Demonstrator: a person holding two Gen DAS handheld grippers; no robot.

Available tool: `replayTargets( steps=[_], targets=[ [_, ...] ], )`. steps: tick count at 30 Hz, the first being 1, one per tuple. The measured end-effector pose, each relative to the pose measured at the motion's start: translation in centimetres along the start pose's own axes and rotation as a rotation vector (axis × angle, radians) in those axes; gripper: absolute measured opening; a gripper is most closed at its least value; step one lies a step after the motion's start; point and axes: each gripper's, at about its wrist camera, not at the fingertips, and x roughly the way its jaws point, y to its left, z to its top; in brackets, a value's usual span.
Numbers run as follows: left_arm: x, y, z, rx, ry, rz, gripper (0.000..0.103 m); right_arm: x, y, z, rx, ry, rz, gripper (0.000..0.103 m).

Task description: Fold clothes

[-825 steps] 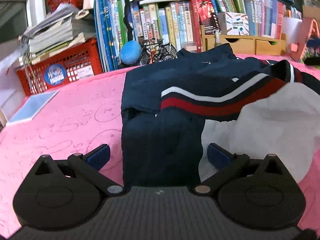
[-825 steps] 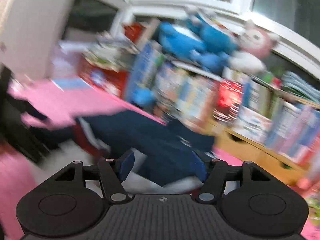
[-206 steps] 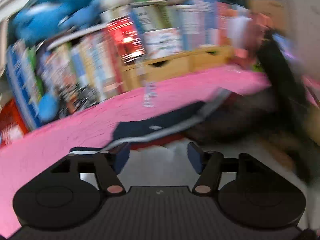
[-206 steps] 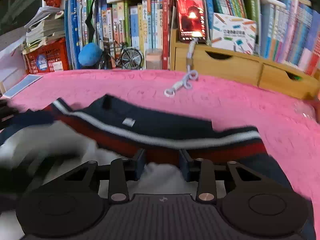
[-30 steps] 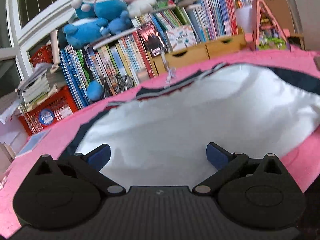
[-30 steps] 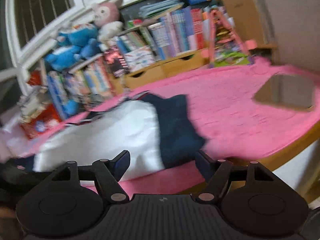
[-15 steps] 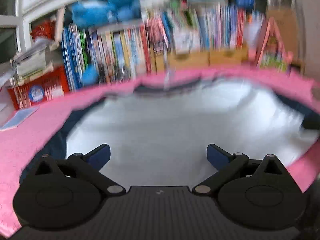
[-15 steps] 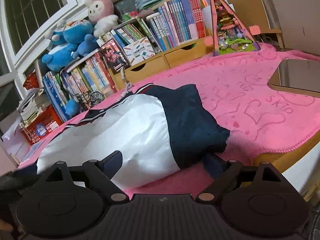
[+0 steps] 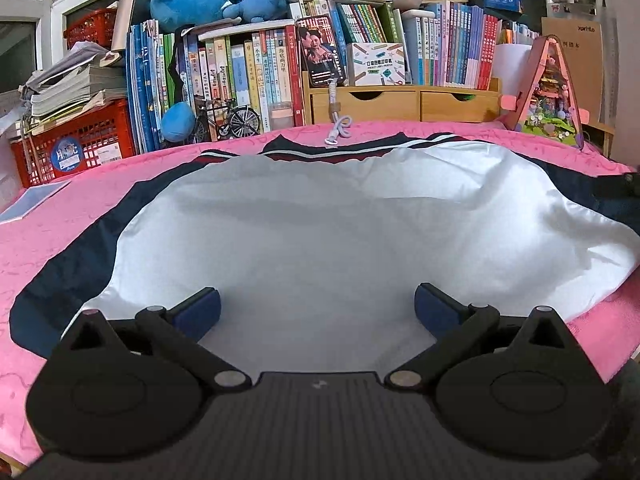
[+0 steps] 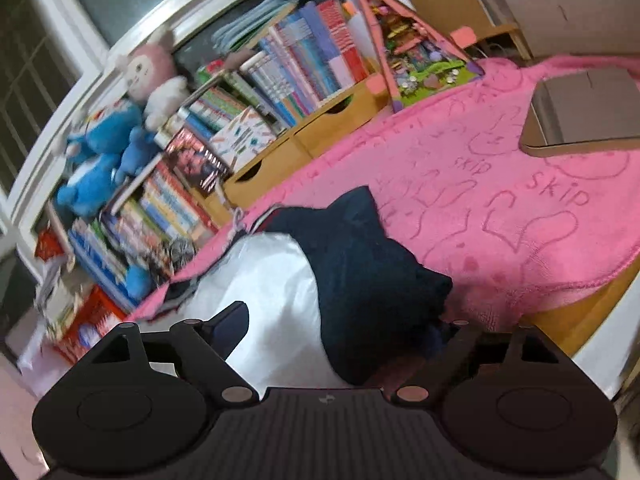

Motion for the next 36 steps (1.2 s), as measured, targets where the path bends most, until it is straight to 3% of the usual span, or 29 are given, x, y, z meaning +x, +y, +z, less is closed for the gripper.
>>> replayTargets(
  steps=[4,7,9,14,18,21,25,28,31,32,33,35,36],
  targets=[
    [0.0,0.0,-0.2,-0.002,-0.006,-0.003,0.103,0.6,-0.3,0.7,0.059,0.009,-0.049,0.048],
    [-0.1,0.1,-0.3,-0.002,-0.014,-0.007,0.103,0.7,-0.3,1.9,0.082,0.027,-0.019,0.027],
    [-0.1,0.2,-0.4,-0.006,-0.018,-0.012,0.103,0.6,0.4,2.9,0.068,0.034,0.017,0.020],
    [0.1,0.5,-0.6,-0.015,-0.023,-0.039,0.103,1.4,6.7,6.0,-0.037,0.088,0.184,0.016],
    [0.0,0.4,-0.8,-0.017,-0.038,-0.040,0.103,5.2,14.5,7.3,-0.177,0.246,0.373,0.016],
    [-0.1,0.4,-0.9,-0.022,-0.043,-0.041,0.103,9.4,21.7,5.9,-0.331,0.442,0.508,0.016],
    [0.0,0.5,-1.0,-0.026,-0.047,-0.049,0.103,14.2,29.4,0.2,-0.605,0.712,0.566,0.017],
    [-0.1,0.5,-1.0,-0.024,-0.053,-0.052,0.103,16.2,31.3,-3.6,-0.726,0.856,0.554,0.026],
    [-0.1,0.5,-1.1,-0.023,-0.059,-0.055,0.103,15.9,31.0,-3.5,-0.723,0.859,0.561,0.031],
    [-0.1,0.5,-1.1,-0.023,-0.062,-0.058,0.103,15.3,30.6,-2.7,-0.697,0.845,0.589,0.041],
    [-0.1,0.6,-1.2,-0.025,-0.065,-0.062,0.103,14.5,30.1,-1.7,-0.663,0.820,0.619,0.060],
    [-0.3,0.9,-1.3,-0.031,-0.072,-0.082,0.103,12.2,28.8,0.6,-0.585,0.738,0.677,0.075],
    [-0.5,1.3,-1.3,-0.041,-0.071,-0.105,0.103,10.9,28.0,1.5,-0.561,0.684,0.695,0.077]
  ],
)
